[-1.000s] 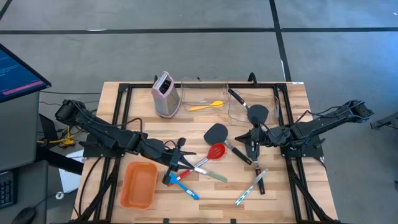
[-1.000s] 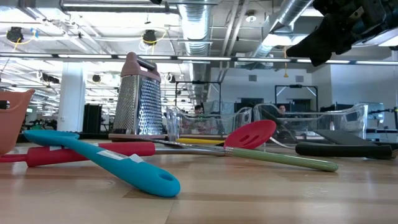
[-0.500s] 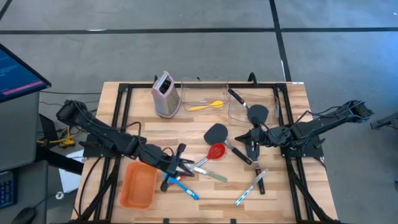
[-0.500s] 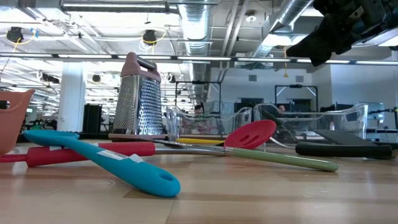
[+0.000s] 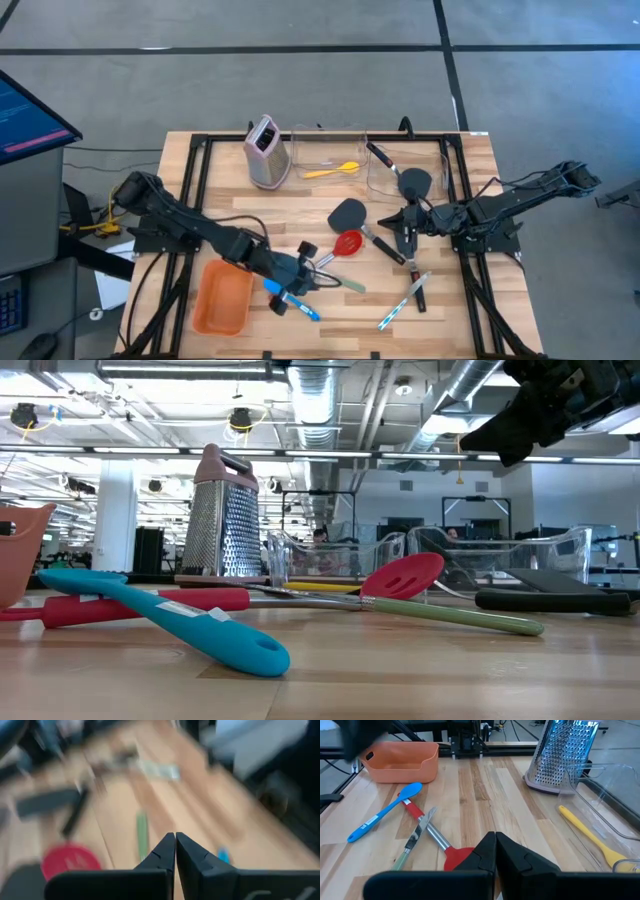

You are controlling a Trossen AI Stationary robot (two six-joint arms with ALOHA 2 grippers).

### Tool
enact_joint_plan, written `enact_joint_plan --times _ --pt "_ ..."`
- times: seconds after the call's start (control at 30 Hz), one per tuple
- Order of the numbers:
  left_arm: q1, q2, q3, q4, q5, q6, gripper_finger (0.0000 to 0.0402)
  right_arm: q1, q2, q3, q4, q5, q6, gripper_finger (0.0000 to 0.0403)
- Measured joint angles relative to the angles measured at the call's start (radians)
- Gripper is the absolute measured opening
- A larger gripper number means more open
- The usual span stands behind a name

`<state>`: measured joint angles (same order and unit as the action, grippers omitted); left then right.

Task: Pick & Place Kitchen Items
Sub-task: Put the blue serving spoon into the left transparent bin

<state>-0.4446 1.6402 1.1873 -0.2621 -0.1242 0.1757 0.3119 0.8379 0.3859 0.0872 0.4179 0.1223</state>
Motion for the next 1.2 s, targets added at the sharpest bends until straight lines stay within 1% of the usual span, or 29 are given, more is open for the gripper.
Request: enact_joint_plan --times 0.1,0.33,0.47,0.7,0.8,0.97,1.07,1.2 --pt "-0.009 0.030 -0.018 -0.061 0.003 0.000 0.0002 0.000 0.000 0.000 -0.003 0.000 0.002 0.0001" --pt "-0.037 0.067 -0.074 -0.059 0.088 0.000 0.0002 0.000 0.000 0.000 -0.005 0.000 0.002 0.0001" --pt "-0.046 0.071 -0.077 -0.054 0.088 -0.003 0.0005 0.000 0.000 0.000 -0.005 0.000 0.002 0.0001" --pt "-0.047 0.075 -0.082 -0.033 0.088 -0.078 0.0010 0.000 0.000 0.000 -0.005 0.000 0.002 0.0001" --pt "-0.047 0.077 -0.112 -0.026 0.088 -0.081 0.0025 0.000 0.000 0.000 -0.005 0.000 0.002 0.0001" --pt "-0.047 0.078 -0.154 -0.012 0.088 -0.105 0.0060 0.000 0.000 0.000 -0.005 -0.001 0.002 0.0001" --pt "-0.047 0.078 -0.170 0.019 0.088 -0.110 0.0081 0.000 0.000 0.000 -0.005 0.000 0.002 0.0001" --pt "-0.047 0.078 -0.207 0.075 0.096 -0.159 0.0104 0.000 0.000 0.000 -0.005 0.000 0.002 0.0001"
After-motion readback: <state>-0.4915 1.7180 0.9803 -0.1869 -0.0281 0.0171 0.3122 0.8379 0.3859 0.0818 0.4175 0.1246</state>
